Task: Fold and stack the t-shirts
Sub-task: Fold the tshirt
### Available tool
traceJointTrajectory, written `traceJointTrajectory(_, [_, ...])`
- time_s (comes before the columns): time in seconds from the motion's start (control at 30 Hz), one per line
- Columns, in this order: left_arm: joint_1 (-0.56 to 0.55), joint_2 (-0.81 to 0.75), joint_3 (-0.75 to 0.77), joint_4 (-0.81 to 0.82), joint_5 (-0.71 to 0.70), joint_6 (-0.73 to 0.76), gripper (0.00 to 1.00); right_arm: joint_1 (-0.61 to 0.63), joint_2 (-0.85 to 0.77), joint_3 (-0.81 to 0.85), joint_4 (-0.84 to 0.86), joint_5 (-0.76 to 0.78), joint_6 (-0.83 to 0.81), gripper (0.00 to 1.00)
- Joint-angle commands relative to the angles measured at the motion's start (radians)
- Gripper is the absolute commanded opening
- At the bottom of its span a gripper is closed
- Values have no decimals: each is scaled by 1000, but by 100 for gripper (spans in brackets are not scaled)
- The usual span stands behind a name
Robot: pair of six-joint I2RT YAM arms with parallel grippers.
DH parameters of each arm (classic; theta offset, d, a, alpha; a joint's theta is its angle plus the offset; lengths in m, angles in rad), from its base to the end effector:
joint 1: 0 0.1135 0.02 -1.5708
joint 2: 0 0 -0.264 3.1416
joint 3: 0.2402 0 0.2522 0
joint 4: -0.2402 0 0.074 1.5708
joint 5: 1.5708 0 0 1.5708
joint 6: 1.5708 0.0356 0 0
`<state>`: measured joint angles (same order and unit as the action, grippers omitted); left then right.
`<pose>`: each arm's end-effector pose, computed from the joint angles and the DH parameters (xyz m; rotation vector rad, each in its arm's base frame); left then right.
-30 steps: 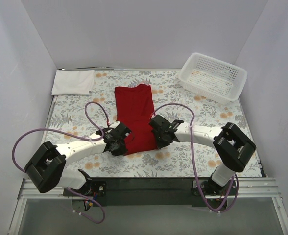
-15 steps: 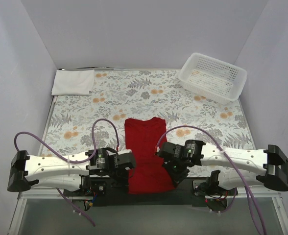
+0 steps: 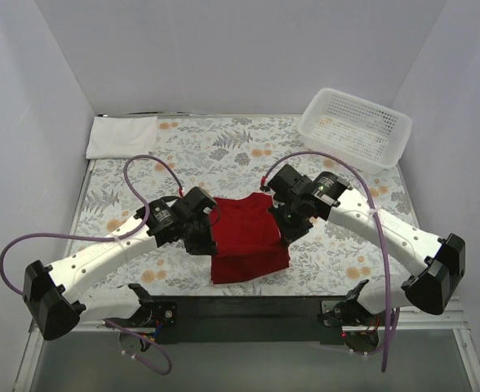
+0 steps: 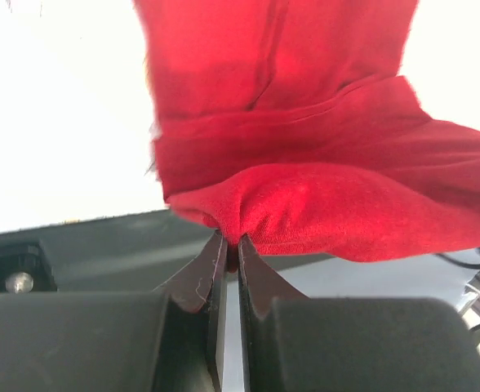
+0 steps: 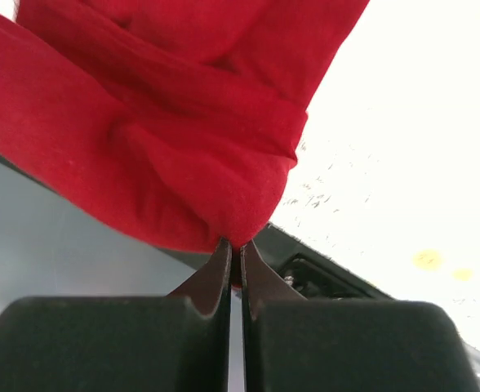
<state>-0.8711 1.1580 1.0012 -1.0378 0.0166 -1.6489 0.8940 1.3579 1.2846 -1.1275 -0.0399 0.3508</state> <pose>0.1320 -0.1577 0.2744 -1.1303 2.7709 -0.5499 0.1571 0.1978 0.3113 -0.7728 2.7354 0.3562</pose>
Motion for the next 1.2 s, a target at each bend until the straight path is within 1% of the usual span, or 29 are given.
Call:
traceJointTrajectory(0.0, [59, 2, 65, 59, -32, 112, 0, -35, 21, 125, -31, 20, -91, 1])
traceJointTrajectory(0.23, [187, 31, 74, 153, -18, 175, 0, -134, 109, 216, -14, 26, -168, 1])
traceJointTrajectory(0.37, [280, 46, 39, 217, 31, 196, 0, -174, 156, 243, 46, 0, -202, 1])
traceJointTrajectory(0.57, [369, 115, 22, 320, 45, 238, 0, -236, 240, 277, 113, -12, -246, 1])
traceJointTrajectory(0.77, [409, 222, 5, 412, 39, 251, 0, -286, 331, 262, 216, -26, -283, 1])
traceJointTrajectory(1.0, [435, 347, -16, 502, -3, 248, 0, -322, 455, 225, 356, -23, -302, 1])
traceJointTrajectory(1.07, [438, 365, -27, 524, -58, 245, 0, -331, 486, 216, 403, -20, -306, 1])
traceJointTrajectory(1.17, [446, 417, -38, 565, -85, 241, 0, -339, 527, 208, 455, -17, -303, 1])
